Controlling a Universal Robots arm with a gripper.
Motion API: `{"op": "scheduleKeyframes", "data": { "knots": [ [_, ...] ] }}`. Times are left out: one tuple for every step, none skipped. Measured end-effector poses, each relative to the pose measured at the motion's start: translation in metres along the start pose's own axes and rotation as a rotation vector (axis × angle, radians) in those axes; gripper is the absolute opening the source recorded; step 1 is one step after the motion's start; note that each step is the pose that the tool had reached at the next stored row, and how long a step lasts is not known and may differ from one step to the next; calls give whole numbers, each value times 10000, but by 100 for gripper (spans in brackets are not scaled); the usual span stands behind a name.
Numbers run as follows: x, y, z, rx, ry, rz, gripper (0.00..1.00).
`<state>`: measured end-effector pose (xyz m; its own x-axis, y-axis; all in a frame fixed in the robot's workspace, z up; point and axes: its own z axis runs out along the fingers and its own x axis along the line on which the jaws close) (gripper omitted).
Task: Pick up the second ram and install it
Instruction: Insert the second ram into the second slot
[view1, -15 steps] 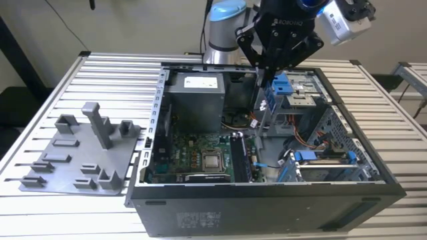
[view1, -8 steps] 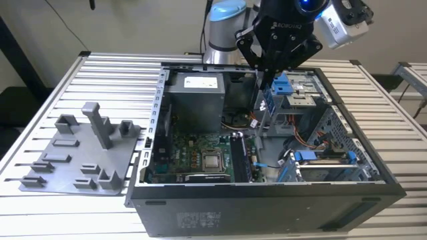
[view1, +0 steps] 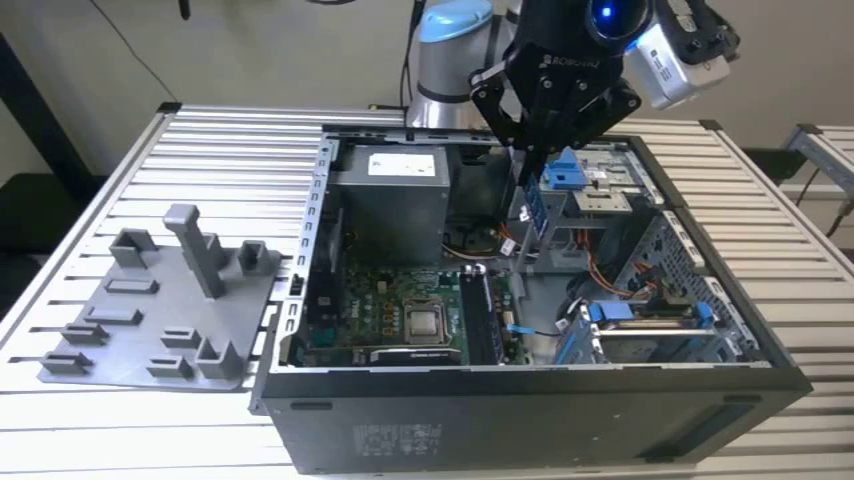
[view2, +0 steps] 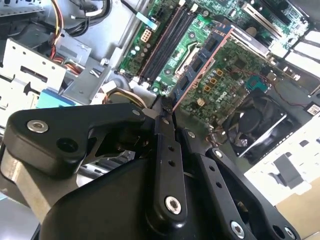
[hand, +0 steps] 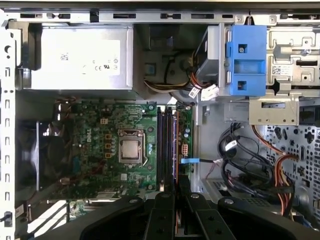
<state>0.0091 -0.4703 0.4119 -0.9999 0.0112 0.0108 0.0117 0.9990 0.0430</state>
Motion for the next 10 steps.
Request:
{"op": "scheduleKeyframes", "data": {
  "knots": [
    [0,0,12,-1,0,0,14],
    [0,-1,24,-1,0,0,14],
    [0,-1,34,-1,0,0,14],
    [0,-2,45,1,0,0,14],
    [-1,-2,56,1,0,0,14],
    [-1,-3,65,2,1,1,14],
    [-1,-3,75,1,0,1,14],
    [-1,-4,85,0,0,0,14],
    [-1,-4,95,1,0,0,14],
    [-1,-4,104,0,0,0,14]
  ]
}}
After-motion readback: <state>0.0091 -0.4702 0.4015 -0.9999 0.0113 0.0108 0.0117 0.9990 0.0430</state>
